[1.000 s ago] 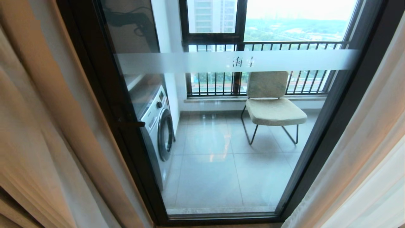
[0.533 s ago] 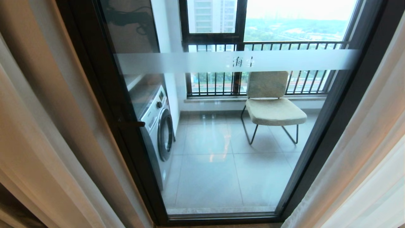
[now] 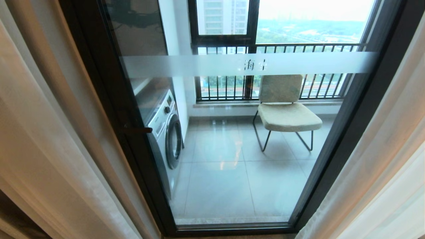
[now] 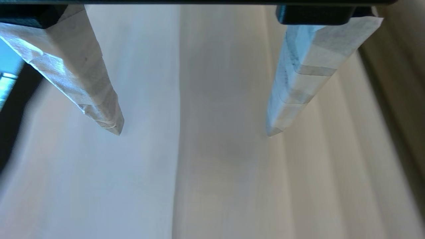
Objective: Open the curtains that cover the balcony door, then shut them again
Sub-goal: Pull the inner curtains open on both sides
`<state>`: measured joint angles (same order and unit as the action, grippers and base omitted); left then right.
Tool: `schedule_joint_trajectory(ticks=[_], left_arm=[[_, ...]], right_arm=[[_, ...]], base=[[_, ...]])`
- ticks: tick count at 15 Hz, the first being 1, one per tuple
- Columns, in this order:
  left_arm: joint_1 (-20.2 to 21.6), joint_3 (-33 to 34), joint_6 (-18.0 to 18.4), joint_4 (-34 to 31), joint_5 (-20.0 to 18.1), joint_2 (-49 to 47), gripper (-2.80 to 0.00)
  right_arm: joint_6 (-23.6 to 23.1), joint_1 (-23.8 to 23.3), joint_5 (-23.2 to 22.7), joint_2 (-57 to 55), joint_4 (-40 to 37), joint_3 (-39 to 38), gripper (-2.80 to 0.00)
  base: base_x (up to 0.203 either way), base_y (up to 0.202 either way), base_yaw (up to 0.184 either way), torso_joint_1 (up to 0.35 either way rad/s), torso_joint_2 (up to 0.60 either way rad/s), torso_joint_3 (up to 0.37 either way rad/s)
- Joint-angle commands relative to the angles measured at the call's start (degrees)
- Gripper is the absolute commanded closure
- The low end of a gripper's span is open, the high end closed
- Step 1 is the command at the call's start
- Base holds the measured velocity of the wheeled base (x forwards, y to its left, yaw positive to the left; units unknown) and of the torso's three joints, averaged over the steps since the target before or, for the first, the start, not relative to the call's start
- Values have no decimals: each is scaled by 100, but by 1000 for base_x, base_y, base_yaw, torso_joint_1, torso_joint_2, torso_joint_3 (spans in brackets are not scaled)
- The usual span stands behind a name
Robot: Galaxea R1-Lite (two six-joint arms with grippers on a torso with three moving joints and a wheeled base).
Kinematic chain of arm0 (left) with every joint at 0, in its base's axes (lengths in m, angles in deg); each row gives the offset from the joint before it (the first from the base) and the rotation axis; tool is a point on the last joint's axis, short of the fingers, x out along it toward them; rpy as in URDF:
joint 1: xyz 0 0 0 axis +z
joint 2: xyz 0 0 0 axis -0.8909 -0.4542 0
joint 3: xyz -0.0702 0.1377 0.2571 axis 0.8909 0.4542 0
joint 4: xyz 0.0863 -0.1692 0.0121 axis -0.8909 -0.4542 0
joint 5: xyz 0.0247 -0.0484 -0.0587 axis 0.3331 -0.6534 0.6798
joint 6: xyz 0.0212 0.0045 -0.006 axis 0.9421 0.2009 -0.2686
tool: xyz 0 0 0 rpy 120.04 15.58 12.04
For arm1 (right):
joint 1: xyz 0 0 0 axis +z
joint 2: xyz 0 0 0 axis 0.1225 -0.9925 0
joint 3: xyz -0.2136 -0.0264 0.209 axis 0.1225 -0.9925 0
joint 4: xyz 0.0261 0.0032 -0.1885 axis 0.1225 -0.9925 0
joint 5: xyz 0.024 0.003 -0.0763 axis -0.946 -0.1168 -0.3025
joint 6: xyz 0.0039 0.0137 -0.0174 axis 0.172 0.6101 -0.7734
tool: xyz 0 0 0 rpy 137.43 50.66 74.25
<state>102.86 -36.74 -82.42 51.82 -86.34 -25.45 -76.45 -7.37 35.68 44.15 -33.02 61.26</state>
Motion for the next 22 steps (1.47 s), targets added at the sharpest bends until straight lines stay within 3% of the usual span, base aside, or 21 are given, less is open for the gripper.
schedule_joint_trajectory(ticks=[1, 7, 8, 14, 19, 22], left_arm=[[3, 649, -7, 9, -12, 800, -280], [3, 1176, -7, -4, -19, 1291, -280], [3, 1200, -12, -4, -19, 1315, 0], [-5, 1472, -7, 17, -71, 1407, 0], [-25, 2199, 6, 53, -92, 1722, 0], [-72, 2943, 35, 67, -590, 2063, 0]], right_arm=[[-2, 0, -1, -9, 0, 0, 0], [-2, 7, -1, -9, 0, 0, 0], [-2, -2, -1, -9, 0, 0, 0], [-2, -2, -1, -9, 0, 0, 0], [-2, -2, -1, -9, 0, 0, 0], [-2, 3, -1, -9, 0, 0, 0]], base=[[0, 0, 0, 0, 0, 0], [0, 0, 0, 0, 0, 0], [0, 0, 0, 0, 0, 0], [0, 0, 0, 0, 0, 0], [0, 0, 0, 0, 0, 0], [0, 0, 0, 0, 0, 0]])
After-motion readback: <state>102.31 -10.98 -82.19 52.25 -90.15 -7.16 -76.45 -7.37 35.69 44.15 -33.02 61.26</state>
